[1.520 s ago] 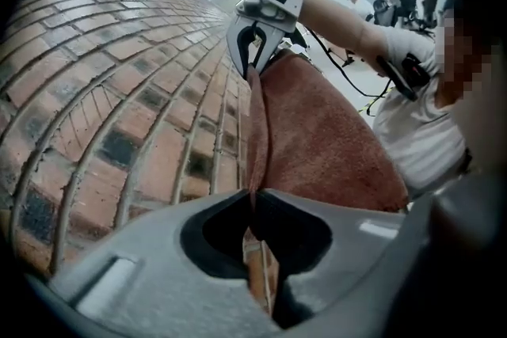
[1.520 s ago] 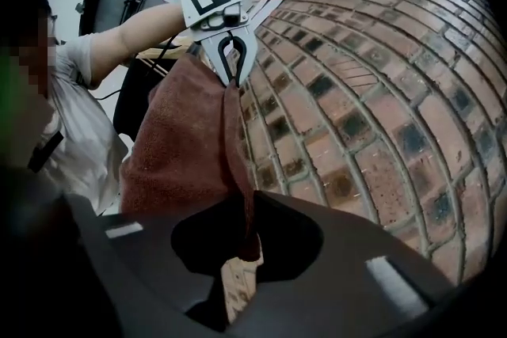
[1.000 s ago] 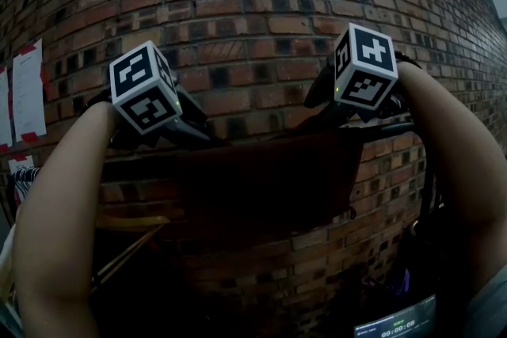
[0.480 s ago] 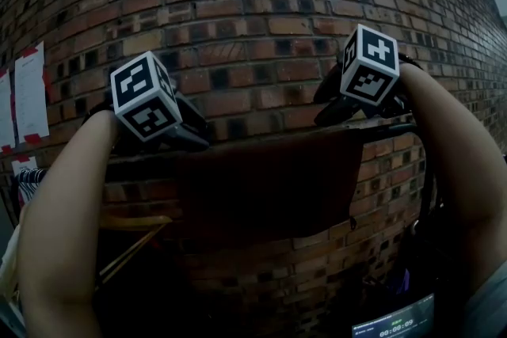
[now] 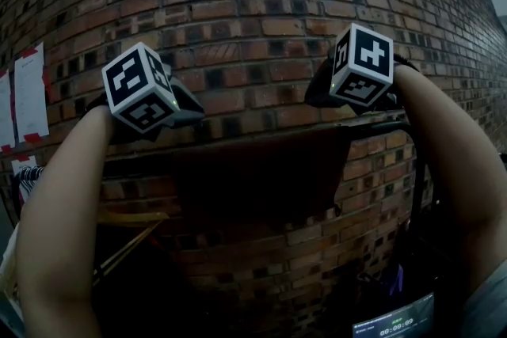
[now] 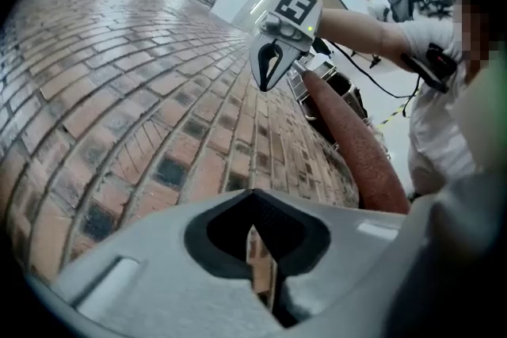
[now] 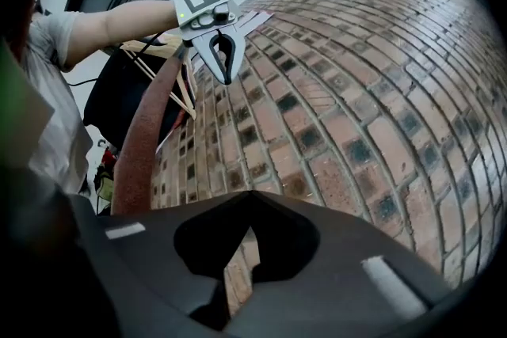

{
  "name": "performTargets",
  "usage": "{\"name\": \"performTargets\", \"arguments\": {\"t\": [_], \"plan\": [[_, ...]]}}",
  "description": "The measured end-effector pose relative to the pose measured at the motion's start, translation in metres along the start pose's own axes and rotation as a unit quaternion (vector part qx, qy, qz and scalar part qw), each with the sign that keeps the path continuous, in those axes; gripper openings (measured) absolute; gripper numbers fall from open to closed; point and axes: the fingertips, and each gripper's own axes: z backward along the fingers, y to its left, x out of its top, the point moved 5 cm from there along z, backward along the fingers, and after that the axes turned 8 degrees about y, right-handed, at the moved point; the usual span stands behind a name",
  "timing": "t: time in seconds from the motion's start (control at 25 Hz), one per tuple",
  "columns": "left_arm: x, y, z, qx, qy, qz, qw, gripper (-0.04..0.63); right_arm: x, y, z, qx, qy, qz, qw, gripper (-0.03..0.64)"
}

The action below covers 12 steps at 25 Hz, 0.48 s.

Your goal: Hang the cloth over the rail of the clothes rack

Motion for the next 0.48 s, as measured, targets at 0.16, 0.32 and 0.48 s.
{"name": "performTargets", "arguments": {"t": [0.16,0.32,0.48], "plan": [[0.012,-0.009,0.018,0.044,0.007,-0.014,0.9989,0.003,0.014,0.022,0.020,-0.016,-0.018,0.034,0.999,0.002],[0.032,-0.042,0.044,0.078,-0.039,-0.004,0.9962,0.002,0.023,0.054,0.045,-0.041,-0.076,0.044,0.995,0.002],[0.047,-0.095,0.065,0.094,-0.089,0.005,0.9916,0.002,0.018,0.098,0.072,-0.044,-0.137,0.042,0.989,0.002]]}}
